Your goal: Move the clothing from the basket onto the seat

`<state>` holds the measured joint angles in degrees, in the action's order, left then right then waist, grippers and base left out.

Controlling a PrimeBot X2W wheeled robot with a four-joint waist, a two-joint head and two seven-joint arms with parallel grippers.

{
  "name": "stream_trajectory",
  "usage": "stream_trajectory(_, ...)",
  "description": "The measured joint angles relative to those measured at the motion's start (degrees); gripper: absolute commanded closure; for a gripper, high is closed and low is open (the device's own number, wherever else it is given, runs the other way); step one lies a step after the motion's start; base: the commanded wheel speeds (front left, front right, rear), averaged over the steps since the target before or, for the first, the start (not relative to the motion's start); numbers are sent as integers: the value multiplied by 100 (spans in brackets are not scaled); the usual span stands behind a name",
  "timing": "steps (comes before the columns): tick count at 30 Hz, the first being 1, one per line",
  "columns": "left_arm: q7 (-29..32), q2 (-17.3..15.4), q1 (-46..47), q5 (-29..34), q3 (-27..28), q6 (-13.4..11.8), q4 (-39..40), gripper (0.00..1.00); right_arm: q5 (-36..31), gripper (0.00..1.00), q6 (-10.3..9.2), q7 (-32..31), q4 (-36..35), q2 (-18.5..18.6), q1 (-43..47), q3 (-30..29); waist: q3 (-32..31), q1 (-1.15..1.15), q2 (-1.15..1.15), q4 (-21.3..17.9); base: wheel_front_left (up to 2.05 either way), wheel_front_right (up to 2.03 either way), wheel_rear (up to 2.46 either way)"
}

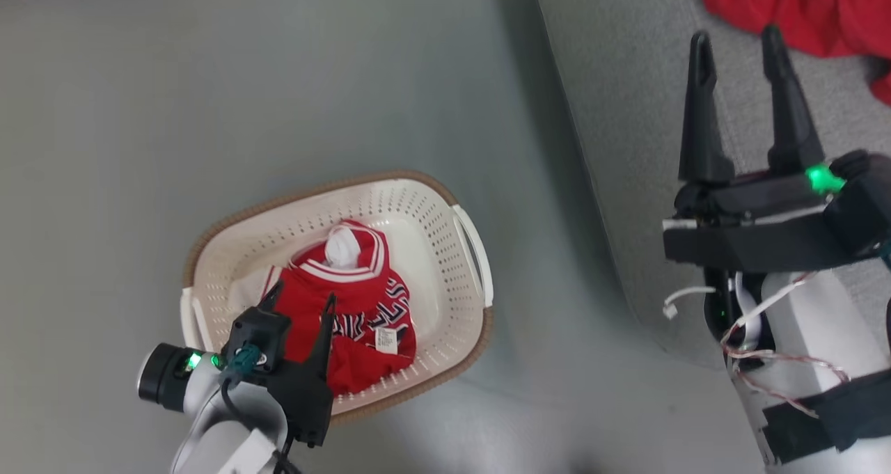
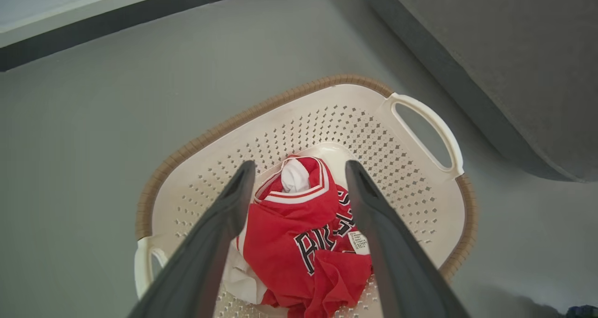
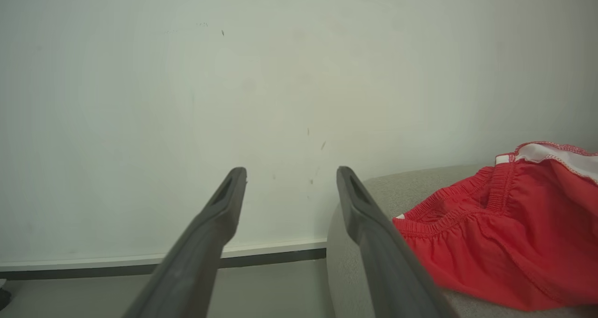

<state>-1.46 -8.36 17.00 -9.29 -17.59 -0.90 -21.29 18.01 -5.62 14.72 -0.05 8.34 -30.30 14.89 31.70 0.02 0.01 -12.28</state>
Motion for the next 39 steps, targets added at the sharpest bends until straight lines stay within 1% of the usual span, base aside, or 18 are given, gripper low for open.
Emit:
stream_trajectory(1,42,-11,61,16,-15,44,-102,0,-5,0,0,0,-13,-8,-97,0,86,0,0,-26,0,0,0)
stream_trajectory(7,193,-92,455,245,-153,102,-495,0,-40,0,-1,1,-163,-69,-611,-13,594,-1,0,-185,0,0,0)
stream_trajectory(8,210,-105,528,269,-172,148,-555,0,-40,0,-1,1,-170,-82,-689,-13,678,-1,0,-212,0,0,0)
stream_trajectory(15,325,-269,1017,415,-247,202,-836,0,-40,0,-1,2,-337,-187,-1191,7,1275,-1,1,-408,0,0,0)
stream_trajectory(21,477,-302,1568,569,-286,297,-1054,0,-40,0,-2,7,-516,-193,-1454,-47,1792,-1,0,-558,0,0,0)
stream_trajectory(26,495,-445,2015,700,-304,299,-1360,0,-40,0,-18,7,-508,-254,-1627,-53,2277,-1,0,-677,0,0,0)
stream_trajectory(32,523,-502,2238,788,-341,300,-1690,0,-40,0,-18,7,-452,-290,-1628,-54,2591,-1,0,-796,0,0,0)
stream_trajectory(39,523,-621,2491,981,-377,290,-1994,0,-40,0,-18,7,-411,-341,-1629,-55,2716,-2,0,-915,0,0,0)
